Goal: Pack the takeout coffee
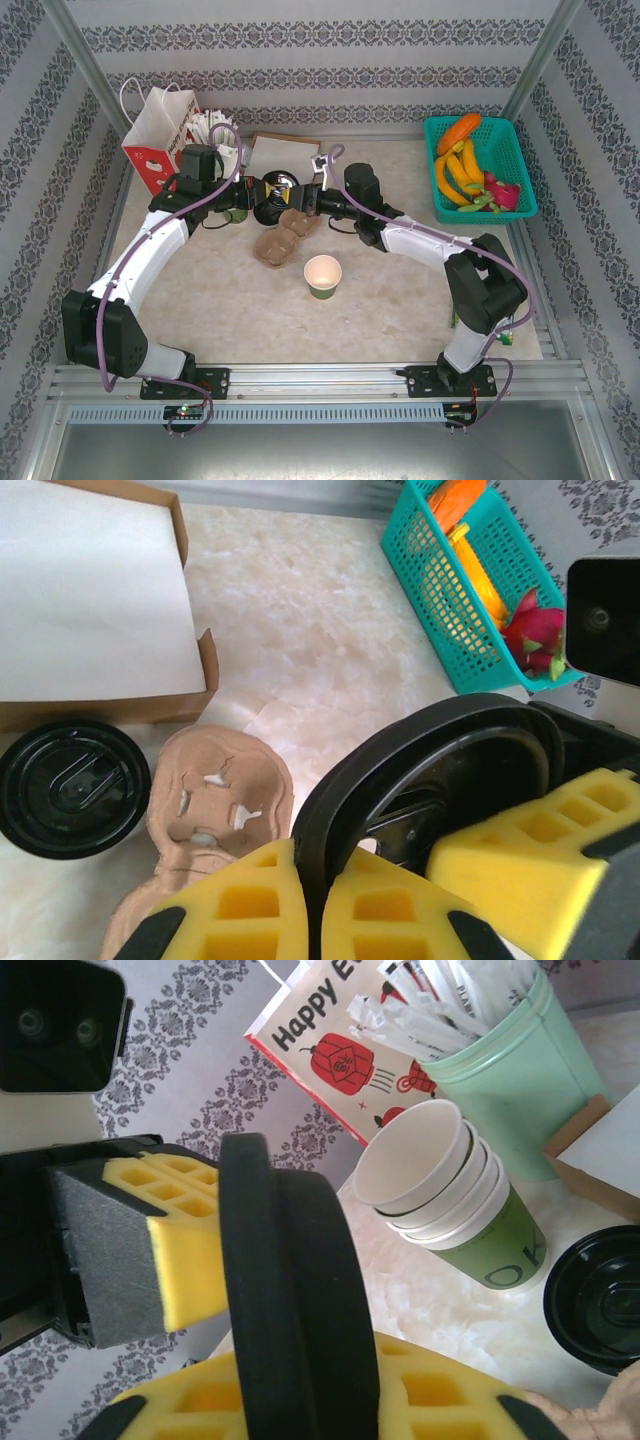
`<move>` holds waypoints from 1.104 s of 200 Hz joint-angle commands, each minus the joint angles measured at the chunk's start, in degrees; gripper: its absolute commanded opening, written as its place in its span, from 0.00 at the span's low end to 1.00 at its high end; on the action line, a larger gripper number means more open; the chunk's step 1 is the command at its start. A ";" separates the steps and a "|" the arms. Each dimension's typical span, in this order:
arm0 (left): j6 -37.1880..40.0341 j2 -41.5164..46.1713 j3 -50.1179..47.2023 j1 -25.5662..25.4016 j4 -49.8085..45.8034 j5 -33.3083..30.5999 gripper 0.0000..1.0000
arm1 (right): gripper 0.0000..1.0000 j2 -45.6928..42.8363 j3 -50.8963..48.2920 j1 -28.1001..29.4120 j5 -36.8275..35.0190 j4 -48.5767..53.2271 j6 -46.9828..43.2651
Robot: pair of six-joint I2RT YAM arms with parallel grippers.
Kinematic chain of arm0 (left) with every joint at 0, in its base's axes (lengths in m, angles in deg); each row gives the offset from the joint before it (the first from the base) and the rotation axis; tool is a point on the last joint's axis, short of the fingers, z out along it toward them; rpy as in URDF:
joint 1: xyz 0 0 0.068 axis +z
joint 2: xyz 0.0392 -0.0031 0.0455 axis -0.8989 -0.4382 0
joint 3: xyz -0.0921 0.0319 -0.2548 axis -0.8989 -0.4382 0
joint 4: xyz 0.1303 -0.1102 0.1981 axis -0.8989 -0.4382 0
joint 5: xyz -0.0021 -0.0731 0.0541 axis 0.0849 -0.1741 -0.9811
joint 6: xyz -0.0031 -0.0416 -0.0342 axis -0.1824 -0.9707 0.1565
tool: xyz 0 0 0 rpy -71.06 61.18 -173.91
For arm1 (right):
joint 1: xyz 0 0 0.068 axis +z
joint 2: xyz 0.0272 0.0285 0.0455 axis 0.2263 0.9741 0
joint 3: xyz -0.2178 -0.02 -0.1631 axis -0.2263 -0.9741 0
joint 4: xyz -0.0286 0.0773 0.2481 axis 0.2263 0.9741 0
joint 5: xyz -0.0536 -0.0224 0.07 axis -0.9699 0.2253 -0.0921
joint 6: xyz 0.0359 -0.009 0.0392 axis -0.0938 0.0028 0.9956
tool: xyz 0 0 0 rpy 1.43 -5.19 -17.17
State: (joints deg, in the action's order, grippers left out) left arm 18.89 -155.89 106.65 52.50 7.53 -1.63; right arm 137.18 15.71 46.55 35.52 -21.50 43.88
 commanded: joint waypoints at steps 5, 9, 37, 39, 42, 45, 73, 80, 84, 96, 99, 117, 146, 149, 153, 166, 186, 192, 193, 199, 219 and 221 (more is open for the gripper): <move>0.95 0.75 1.45 0.32 0.95 3.57 0.08 | 0.14 -2.38 -0.51 -0.54 -2.06 -0.61 -4.05; 0.92 0.73 1.62 0.34 0.86 3.61 0.10 | 0.13 -2.55 -0.43 -0.59 -2.11 -0.21 -4.54; 1.06 2.46 2.04 0.30 -0.92 5.43 0.30 | 0.11 -4.58 0.36 -1.26 -4.26 4.33 -10.65; 0.98 2.75 1.94 0.27 -0.88 5.53 0.32 | 0.11 -4.84 0.48 -1.40 -4.69 4.99 -11.63; 0.86 3.22 1.70 0.28 -0.80 5.59 0.35 | 0.10 -5.19 0.80 -1.38 -5.20 6.23 -12.98; 0.71 3.80 1.44 0.28 -0.69 5.48 0.39 | 0.10 -5.62 1.14 -1.41 -5.73 7.29 -14.35; -2.33 9.74 -2.12 0.78 1.96 2.90 0.71 | 0.09 -8.76 2.86 -1.19 -11.25 14.86 -29.71; -3.49 11.10 -2.82 1.12 2.87 2.26 0.79 | 0.09 -9.66 2.67 -1.07 -13.18 15.19 -34.07; -4.21 11.78 -3.24 1.38 3.30 1.98 0.83 | 0.08 -10.12 2.51 -0.97 -13.76 15.31 -36.69; -6.53 13.63 -3.85 1.96 4.41 0.76 0.90 | 0.06 -11.61 2.02 -0.43 -16.44 15.43 -45.38; -7.12 14.18 -3.97 2.16 4.53 0.31 0.93 | 0.05 -12.02 1.90 -0.25 -17.12 15.43 -47.79; -11.19 16.37 -3.67 3.45 4.17 -4.46 1.00 | 0.01 -13.81 0.91 1.17 -19.47 15.21 -62.77; -17.10 16.43 -0.51 7.05 0.76 -5.55 1.00 | 0.00 -16.00 -0.98 3.66 -23.10 12.71 -85.04; -17.60 16.25 0.00 7.44 0.02 -5.40 1.00 | 0.00 -16.17 -1.21 4.05 -23.52 12.40 -87.50; -17.94 15.86 0.65 7.93 -0.80 -5.03 1.00 | 0.00 -16.47 -1.52 4.48 -24.14 11.95 -90.69; -18.34 14.33 3.08 9.61 -3.89 -2.00 1.00 | 0.00 -17.46 -2.21 5.52 -25.31 11.29 -99.88; -16.39 11.65 7.08 11.17 -9.08 4.34 1.00 | 0.00 -19.22 -3.25 6.32 -25.33 10.56 -111.42; -15.28 11.08 8.05 11.28 -10.51 5.14 1.00 | 0.00 -19.75 -3.63 6.33 -24.42 10.50 -114.72; -15.09 11.03 8.16 11.31 -10.77 5.24 1.00 | 0.00 -19.88 -3.74 6.34 -24.26 10.50 -115.23; -13.87 10.66 8.85 11.22 -12.03 5.79 1.00 | 0.00 -20.38 -4.28 6.28 -23.04 10.51 -118.60; -10.50 9.92 9.96 11.19 -14.55 8.23 1.00 | 0.00 -21.32 -5.92 6.52 -19.95 10.36 -130.07; -10.15 9.86 10.01 11.21 -14.55 8.81 1.00 | 0.00 -21.33 -6.03 6.50 -19.78 10.36 -131.08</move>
State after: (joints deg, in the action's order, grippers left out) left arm 4.46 -145.59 114.19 63.34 -0.65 0.94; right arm 118.23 11.69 52.85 12.50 -8.89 -65.71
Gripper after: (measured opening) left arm 0.998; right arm 0.203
